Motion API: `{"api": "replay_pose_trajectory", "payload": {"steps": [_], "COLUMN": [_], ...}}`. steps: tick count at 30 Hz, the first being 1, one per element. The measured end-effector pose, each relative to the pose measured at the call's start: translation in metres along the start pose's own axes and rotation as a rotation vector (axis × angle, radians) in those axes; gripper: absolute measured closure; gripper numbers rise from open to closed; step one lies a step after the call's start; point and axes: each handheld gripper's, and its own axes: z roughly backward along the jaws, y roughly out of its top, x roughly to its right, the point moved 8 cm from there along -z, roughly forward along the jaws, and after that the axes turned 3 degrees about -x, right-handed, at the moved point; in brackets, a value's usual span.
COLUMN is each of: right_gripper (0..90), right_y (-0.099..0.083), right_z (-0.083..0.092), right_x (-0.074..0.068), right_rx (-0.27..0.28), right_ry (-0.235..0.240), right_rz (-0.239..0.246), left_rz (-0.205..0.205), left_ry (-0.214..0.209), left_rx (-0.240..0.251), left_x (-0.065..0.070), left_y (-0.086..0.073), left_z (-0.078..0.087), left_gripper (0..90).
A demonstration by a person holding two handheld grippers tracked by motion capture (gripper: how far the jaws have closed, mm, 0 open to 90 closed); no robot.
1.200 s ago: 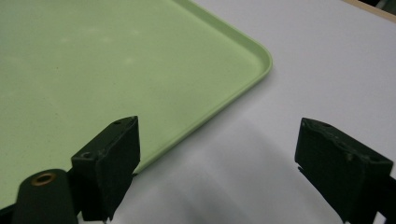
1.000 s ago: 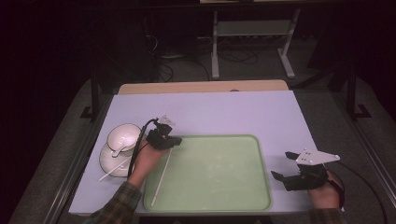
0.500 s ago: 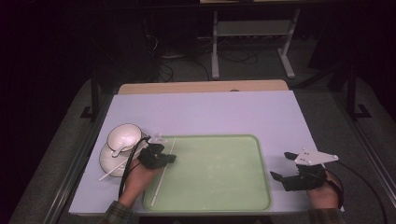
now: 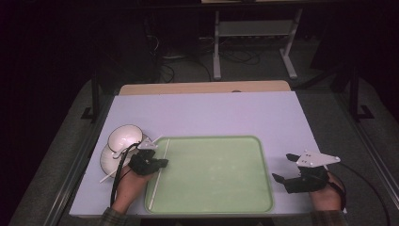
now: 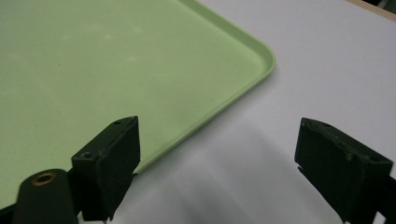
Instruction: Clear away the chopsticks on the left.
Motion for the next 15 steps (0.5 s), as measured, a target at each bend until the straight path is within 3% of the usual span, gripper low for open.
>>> {"api": "replay_pose_trajectory", "payload": {"steps": [7,11,15], "right_gripper": [13.2,13.2,13.2], "right_y": [-0.0009,-0.0011,-0.0011], "right_z": [-0.0013,-0.0016,-0.0023], "right_x": [0.0003,-0.0012,-0.0016], "right_rx": [-0.006,-0.011,-0.014], "right_ry": [0.0,-0.001,0.001], "right_rz": [-0.001,0.01,0.008], "left_rz": [0.019,0.007,0.008], "left_ry": [0.009,0.024,0.006], "left_rx": [0.001,-0.002,-0.005], "left_x": [-0.0058,-0.0046,-0.0033], "left_y": [-0.0055,-0.0056,-0.0059], "left_z": [0.0059,0.0071,0.0063], "left_gripper": [89.9,89.9,89.9]}}
